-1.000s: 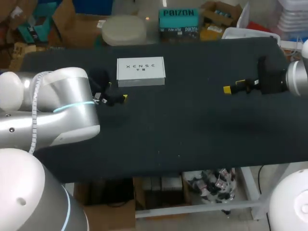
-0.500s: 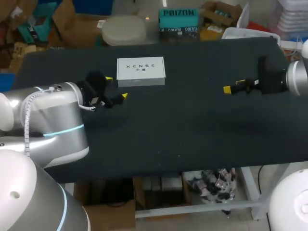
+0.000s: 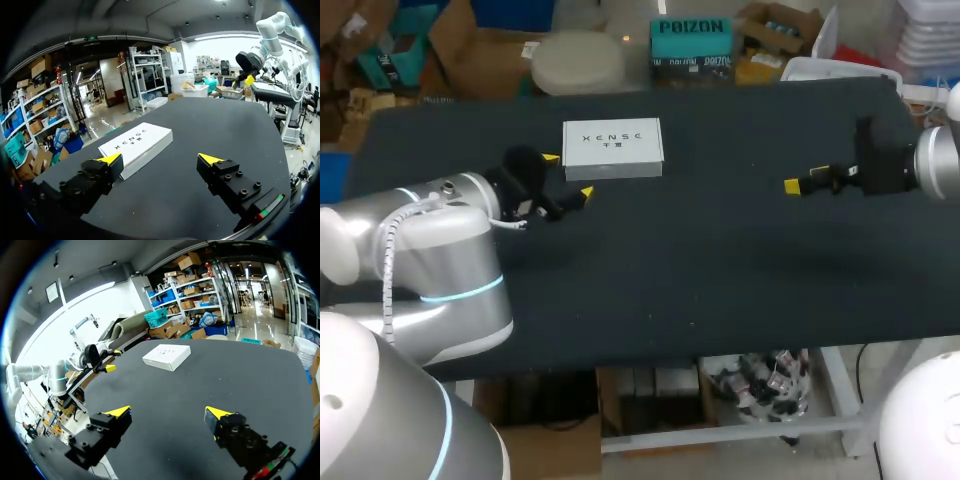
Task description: Assemble the packaging by folding the flat box into shape, placing the metal phone stand inside, and closing the box properly
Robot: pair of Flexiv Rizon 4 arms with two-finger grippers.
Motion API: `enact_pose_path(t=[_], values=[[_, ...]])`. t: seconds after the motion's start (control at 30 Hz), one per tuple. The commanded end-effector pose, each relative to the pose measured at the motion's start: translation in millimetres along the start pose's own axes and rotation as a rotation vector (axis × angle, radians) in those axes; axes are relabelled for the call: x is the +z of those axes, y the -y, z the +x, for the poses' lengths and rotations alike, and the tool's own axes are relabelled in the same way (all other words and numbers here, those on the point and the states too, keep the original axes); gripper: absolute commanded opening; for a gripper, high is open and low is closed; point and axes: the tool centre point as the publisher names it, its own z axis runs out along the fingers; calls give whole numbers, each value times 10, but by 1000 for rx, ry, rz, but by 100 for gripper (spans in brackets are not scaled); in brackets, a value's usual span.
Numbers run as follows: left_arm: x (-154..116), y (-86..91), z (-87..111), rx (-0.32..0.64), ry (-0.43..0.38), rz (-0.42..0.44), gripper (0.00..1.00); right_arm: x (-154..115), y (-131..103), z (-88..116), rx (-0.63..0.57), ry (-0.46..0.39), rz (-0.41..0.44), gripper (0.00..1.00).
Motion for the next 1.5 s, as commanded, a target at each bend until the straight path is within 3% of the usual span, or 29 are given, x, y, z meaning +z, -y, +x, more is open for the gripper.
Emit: enact_pose_path(t=[0.03,0.27,0.37,0.43,0.8,1.07,1.23,1.5], values=[[0,66,-63,-23,-50,-122,100,-10,-1,-13,0,-8,-2,100],[-129,22,20,107,-71,-149,100,-10,-1,-13,0,-8,-2,100],[-140,51,-34,51,-114,-161,100,-10,-1,-13,0,-8,-2,100],[-134,98,-57,-48,-132,-221,100,-10,-1,-13,0,-8,-2,100],[-134,98,-57,-48,-132,-221,100,-10,-1,-13,0,-8,-2,100],[-211,58,-66,-68,-288,-118,100,-10,-1,-13,0,-8,-2,100],[-288,112,-88,-211,-331,-83,100,-10,-1,-13,0,-8,-2,100],[-288,117,137,2,-208,-165,100,-10,-1,-13,0,-8,-2,100]])
